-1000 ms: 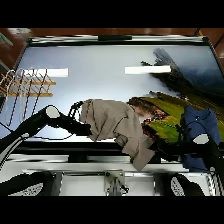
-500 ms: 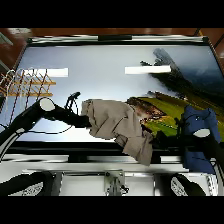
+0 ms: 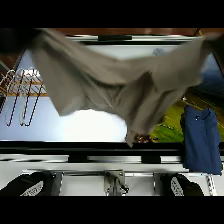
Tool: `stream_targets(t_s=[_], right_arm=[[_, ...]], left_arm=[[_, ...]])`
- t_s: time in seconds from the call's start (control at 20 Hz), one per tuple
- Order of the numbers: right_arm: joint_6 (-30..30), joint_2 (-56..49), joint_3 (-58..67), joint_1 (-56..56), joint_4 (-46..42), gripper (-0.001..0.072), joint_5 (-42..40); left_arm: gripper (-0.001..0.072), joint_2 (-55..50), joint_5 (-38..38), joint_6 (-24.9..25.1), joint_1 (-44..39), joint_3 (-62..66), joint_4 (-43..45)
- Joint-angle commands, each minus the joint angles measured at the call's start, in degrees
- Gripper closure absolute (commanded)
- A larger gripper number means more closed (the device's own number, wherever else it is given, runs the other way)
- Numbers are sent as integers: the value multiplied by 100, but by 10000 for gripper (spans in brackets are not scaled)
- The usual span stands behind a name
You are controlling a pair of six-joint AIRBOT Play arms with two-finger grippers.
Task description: Fold the shirts.
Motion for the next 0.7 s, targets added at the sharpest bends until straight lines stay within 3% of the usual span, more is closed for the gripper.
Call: stream_targets(t_s=[0.0,0.2,0.35,0.5,0.65], right_arm=[[173,70,2057,4,-201,648,-933],[568,129,2719,4,-562,647,-964],[1167,321,2719,4,-789,648,-756],[1539,505,2719,4,-1755,647,-424],[1775,358,2688,4,-2581,648,634]], left_arm=[[667,581,688,-352,173,1414,164],[667,1493,656,-354,173,966,190],[667,1961,507,-516,170,627,728],[667,2046,-621,-1165,173,614,1770],[667,2017,-1478,-1167,170,302,2162]])
